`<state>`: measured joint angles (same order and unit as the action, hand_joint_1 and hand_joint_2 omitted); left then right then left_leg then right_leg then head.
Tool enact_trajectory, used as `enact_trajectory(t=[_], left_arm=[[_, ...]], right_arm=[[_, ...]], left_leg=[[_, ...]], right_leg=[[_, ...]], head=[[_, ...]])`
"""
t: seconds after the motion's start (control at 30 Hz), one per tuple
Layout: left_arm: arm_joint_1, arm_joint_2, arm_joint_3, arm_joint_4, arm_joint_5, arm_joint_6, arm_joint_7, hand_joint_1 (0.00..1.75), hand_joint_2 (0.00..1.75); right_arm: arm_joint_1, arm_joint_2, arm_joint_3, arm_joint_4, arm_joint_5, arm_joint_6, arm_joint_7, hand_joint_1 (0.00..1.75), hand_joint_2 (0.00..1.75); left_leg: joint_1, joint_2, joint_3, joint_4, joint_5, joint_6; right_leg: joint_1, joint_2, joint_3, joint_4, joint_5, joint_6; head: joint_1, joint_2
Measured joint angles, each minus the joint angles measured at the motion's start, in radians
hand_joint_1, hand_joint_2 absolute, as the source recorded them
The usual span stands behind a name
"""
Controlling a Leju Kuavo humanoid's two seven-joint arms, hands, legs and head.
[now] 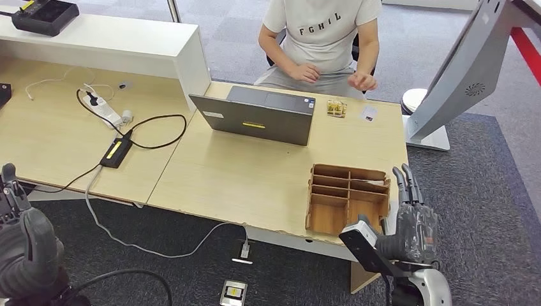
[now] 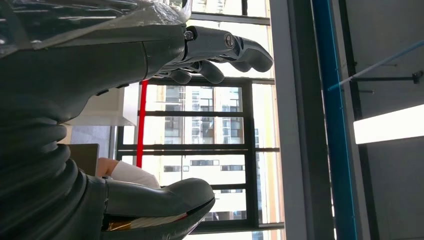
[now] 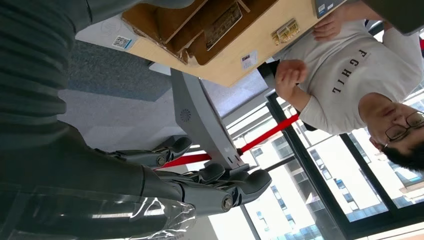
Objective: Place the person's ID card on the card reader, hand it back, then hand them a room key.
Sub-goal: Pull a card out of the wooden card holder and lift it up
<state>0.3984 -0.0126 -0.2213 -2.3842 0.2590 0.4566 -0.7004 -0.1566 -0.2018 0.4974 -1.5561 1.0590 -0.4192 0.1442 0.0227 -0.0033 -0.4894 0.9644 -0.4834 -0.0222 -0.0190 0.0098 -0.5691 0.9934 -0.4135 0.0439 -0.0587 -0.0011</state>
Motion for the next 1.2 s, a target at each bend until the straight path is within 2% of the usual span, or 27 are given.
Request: enact_trajectory(t=[0.2,0.33,0.43,0.87,1.2], left_arm=[[-0.002,-0.001,0.0,0.0,-0.002,0.002,0.0,0.23,1.75],[-0.018,-0.001,-0.001,0.0,-0.007,0.032,0.0,0.23,1.75],[-0.021,-0.001,-0.002,0.0,-0.006,0.038,0.0,0.23,1.75],[-0.031,-0.001,-0.002,0.006,-0.01,0.045,0.0,0.23,1.75],[-0.034,-0.003,-0.01,0.005,-0.046,0.11,0.0,0.21,1.75]], right_arm=[[-0.018,0.008,0.001,0.029,0.0,0.004,-0.01,0.0,1.75],[-0.12,0.046,0.011,0.179,0.056,-0.004,-0.027,0.0,1.75],[-0.154,0.057,0.014,0.237,0.074,-0.007,-0.026,0.0,1.75],[-0.211,0.083,0.024,0.389,0.1,-0.015,-0.025,0.0,1.75],[-0.289,0.121,0.043,0.538,0.1,-0.019,-0.04,0.0,1.75]], left_leg=[[0.0,0.0,0.0,0.0,0.0,0.0],[0.0,0.0,0.0,0.0,0.0,0.0],[0.0,0.0,0.0,0.0,0.0,0.0],[0.0,0.0,-0.001,0.0,0.0,0.0],[0.0,0.0,0.0,0.0,0.001,0.0]], right_leg=[[0.0,0.0,0.0,0.0,0.0,0.0],[0.0,0.0,0.0,0.0,0.0,0.0],[0.0,0.0,0.0,0.0,0.0,0.0],[0.0,0.0,0.0,0.0,0.0,0.0],[0.0,0.0,-0.001,0.0,0.0,0.0]], head=[[0.0,0.0],[0.0,0.0],[0.0,0.0],[0.0,0.0],[0.0,0.0]])
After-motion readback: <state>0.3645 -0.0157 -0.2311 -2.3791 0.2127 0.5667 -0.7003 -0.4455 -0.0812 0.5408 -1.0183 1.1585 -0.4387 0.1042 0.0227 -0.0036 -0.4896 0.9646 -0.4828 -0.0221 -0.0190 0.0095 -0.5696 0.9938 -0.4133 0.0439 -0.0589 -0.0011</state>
